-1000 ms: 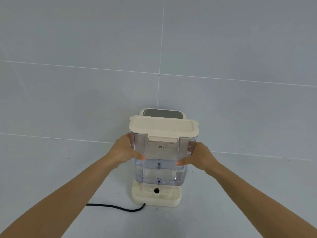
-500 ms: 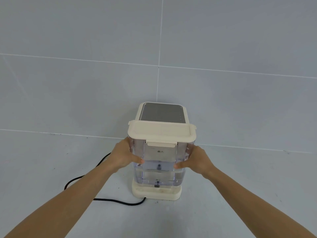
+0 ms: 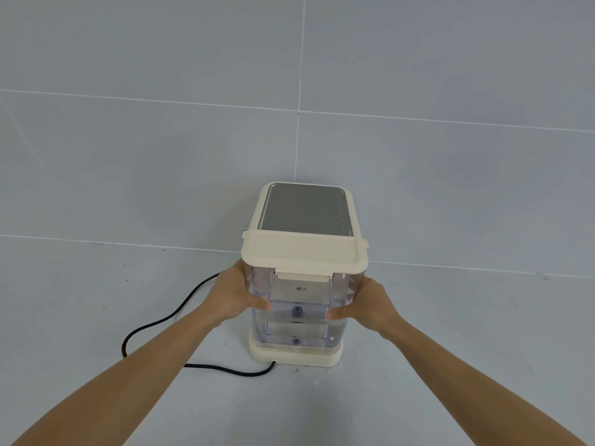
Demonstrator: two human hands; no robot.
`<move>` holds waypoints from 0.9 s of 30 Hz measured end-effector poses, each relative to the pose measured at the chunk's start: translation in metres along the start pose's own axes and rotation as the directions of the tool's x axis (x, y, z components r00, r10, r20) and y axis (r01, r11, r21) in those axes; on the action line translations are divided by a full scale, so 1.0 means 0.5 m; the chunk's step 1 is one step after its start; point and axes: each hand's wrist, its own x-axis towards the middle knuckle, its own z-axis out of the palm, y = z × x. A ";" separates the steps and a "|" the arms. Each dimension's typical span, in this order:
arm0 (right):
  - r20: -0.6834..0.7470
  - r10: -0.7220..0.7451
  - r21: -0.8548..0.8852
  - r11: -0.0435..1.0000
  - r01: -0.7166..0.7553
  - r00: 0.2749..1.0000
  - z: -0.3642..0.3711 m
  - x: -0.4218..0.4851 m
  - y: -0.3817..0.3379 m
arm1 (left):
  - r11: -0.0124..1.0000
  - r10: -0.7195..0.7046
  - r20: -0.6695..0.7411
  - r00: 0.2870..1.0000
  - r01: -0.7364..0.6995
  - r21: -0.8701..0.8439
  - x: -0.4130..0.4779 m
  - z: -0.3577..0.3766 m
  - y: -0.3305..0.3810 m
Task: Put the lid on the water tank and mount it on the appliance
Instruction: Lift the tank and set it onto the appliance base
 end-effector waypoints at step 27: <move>0.137 0.015 -0.141 0.990 0.005 0.991 -0.021 -0.023 -0.007 | 1.000 0.013 0.055 0.998 -0.014 0.013 -0.045 0.011 0.012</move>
